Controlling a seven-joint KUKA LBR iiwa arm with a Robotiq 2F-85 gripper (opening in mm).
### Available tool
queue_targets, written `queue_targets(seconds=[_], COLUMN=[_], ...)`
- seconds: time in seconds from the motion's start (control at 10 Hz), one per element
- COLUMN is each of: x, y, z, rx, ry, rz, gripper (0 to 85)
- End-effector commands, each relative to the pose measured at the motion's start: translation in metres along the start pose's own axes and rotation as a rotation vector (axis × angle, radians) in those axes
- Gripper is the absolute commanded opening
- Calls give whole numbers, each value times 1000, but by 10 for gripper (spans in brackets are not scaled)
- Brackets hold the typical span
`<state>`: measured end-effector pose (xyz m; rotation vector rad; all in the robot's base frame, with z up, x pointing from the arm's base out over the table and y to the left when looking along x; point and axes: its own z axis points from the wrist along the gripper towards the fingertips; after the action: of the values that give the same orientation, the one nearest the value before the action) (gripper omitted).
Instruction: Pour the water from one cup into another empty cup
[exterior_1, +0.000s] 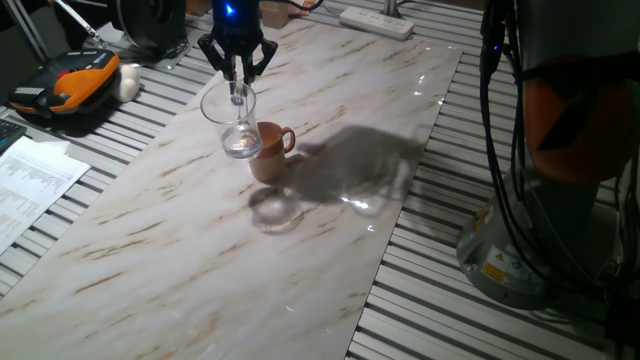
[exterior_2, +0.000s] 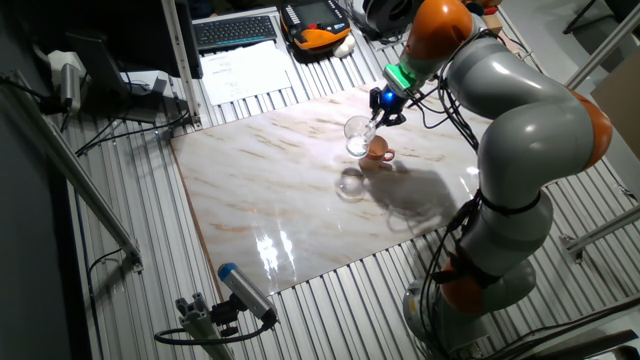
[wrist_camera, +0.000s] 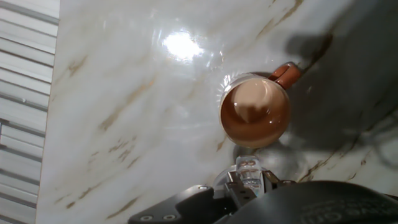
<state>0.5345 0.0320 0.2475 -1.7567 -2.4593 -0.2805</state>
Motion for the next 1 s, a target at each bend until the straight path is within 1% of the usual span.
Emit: queue_targets(seconds=[0.0, 0.1, 0.3, 0.7, 0.9], x=[0, 0, 0, -2, -8], y=[0, 0, 0, 0, 2], z=[0, 0, 0, -1, -4], rx=[-11, -17, -17, 1, 4], ry=[6, 12, 16, 0, -7], rz=[4, 6, -2, -13, -9], gripper=[0, 0, 0, 0, 0])
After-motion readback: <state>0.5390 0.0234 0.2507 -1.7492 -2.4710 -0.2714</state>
